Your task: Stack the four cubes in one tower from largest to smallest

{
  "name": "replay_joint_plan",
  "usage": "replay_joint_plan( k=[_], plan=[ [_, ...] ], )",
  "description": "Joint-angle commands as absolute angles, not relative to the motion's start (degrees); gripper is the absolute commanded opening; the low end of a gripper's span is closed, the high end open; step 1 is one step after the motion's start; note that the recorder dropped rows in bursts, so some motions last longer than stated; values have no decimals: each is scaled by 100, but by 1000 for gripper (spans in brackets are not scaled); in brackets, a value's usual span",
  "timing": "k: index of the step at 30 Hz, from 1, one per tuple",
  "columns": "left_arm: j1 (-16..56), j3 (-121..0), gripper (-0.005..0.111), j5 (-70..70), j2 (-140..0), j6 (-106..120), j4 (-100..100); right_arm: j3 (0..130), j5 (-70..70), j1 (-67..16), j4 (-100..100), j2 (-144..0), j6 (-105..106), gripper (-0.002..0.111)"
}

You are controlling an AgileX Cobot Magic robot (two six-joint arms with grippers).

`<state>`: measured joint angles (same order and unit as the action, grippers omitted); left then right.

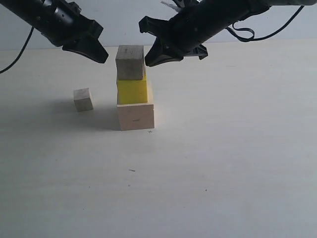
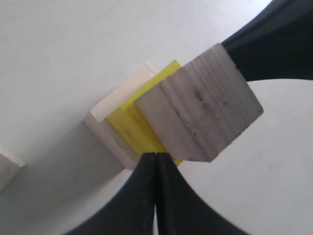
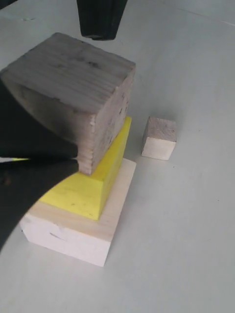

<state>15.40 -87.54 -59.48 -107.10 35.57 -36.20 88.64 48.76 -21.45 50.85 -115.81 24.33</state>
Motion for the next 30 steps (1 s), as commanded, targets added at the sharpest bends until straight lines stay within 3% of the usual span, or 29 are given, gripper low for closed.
replay_joint_plan(
  k=[1,30],
  plan=[
    [1530,-8731,0,-5953,-10733,3607,-3723,8911,4830,-2114,5085,-11583,2604,0],
    [1530,-8731,0,-5978,-10733,3712,-4011,8911,4846,-2126,5310,-11583,3344,0]
  ],
)
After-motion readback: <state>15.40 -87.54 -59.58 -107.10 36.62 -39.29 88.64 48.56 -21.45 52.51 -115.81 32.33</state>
